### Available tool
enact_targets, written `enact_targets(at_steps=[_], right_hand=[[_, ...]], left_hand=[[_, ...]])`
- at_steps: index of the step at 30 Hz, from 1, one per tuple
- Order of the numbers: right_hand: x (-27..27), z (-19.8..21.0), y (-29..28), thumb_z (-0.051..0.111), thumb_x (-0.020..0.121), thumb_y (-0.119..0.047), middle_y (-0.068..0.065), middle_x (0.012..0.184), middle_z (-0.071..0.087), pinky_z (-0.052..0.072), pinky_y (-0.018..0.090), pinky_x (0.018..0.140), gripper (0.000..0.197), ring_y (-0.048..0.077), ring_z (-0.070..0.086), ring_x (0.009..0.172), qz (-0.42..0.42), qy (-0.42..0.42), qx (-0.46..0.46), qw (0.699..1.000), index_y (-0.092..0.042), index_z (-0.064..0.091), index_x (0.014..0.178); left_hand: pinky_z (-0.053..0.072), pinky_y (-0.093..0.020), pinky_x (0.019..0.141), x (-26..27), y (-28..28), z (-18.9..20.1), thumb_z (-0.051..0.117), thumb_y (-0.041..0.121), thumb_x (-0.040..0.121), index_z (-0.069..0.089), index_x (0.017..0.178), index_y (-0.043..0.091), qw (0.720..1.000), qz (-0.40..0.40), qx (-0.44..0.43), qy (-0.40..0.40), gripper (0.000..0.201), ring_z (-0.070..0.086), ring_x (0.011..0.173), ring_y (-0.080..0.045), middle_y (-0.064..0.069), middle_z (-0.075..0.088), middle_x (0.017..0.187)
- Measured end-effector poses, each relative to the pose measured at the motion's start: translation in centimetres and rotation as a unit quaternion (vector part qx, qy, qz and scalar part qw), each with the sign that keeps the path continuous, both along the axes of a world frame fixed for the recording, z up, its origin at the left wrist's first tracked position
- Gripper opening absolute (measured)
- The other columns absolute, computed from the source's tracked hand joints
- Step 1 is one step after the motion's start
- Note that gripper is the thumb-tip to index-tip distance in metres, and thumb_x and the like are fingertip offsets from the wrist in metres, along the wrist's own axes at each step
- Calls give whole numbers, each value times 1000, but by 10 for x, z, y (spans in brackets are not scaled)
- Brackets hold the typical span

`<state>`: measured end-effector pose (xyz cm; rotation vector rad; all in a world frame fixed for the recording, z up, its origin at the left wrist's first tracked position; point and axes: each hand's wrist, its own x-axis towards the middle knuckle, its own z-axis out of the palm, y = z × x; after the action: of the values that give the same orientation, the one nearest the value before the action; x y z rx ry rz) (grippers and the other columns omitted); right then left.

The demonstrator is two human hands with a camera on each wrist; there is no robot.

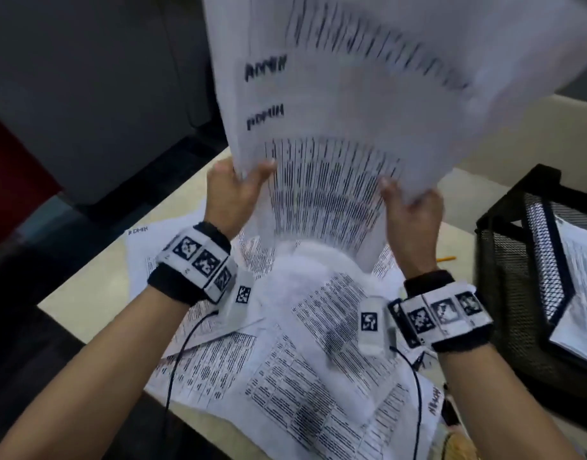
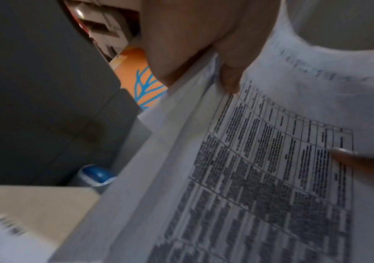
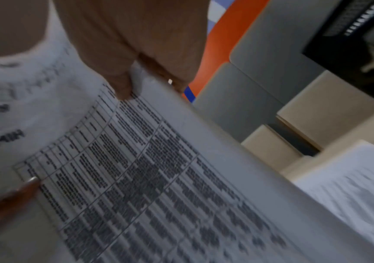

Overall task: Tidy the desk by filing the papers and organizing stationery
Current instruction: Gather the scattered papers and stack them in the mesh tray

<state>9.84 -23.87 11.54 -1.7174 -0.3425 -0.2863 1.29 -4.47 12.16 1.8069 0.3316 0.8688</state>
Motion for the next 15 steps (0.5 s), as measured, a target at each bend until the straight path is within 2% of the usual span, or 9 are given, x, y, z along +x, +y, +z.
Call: enact_targets(at_steps=[1,3,5,7,8,10,11,13,15], right_hand=[[0,10,-2,65,86,-17,2,92,65,48,19,79,19,13,61,90,-7,-11,31,999,-6,61,101],[-4,19,-4,68,83,-18,0,100,63,46,15,84,29,13,60,98,-17,-16,88,996,-14,54,109],[-12,19,-9,74,77,-15,-5,105,60,46,14,87,48,5,59,98,-5,-18,130,991,-20,43,114],[-19,9,-16,75,74,-6,-8,105,59,48,18,88,56,-5,60,92,20,-6,161,987,-22,38,112],[-23,4,-20,75,73,-5,-9,104,57,49,18,87,55,-7,59,89,26,1,167,986,-22,38,108],[-27,-5,-24,76,72,-7,-11,99,51,46,10,82,54,-15,54,83,13,11,153,988,-20,36,106],[-29,-10,-24,77,72,-8,-13,95,48,44,5,75,54,-19,51,76,-1,21,132,991,-18,36,106],[-32,-20,-23,76,74,-9,-13,88,47,42,3,63,51,-18,50,65,-5,54,87,995,-16,36,106],[-32,-31,-22,68,80,-4,-9,85,52,42,10,61,39,-7,52,65,-8,86,49,995,-14,40,105]], left_hand=[[48,-34,58,-1,-3,12,64,43,74,66,73,23,999,-18,-21,-37,20,53,63,-13,-7,58,69],[46,-30,61,-1,-9,23,70,42,71,67,67,31,994,-54,-61,-70,11,54,64,-13,-2,60,66],[49,-18,62,-6,-18,22,75,49,62,64,72,27,990,-87,-92,-69,26,59,64,-1,13,64,65],[51,-12,66,-10,-25,11,72,52,52,63,80,24,983,-108,-131,-65,40,64,69,7,19,70,68],[51,-10,67,-13,-28,3,72,52,50,62,83,22,980,-116,-146,-66,46,65,71,9,21,72,70],[50,-9,66,-16,-30,-12,75,56,46,60,88,20,977,-115,-168,-60,58,64,71,10,14,71,76],[50,-9,64,-17,-30,-20,77,60,43,59,89,19,978,-105,-174,-45,64,64,69,10,12,69,79],[51,-9,62,-18,-33,-37,79,63,37,59,90,21,978,-102,-179,13,70,65,72,6,11,67,83],[57,-16,67,-19,-40,-59,82,50,50,60,94,22,973,-122,-164,107,57,68,89,-9,7,67,90]])
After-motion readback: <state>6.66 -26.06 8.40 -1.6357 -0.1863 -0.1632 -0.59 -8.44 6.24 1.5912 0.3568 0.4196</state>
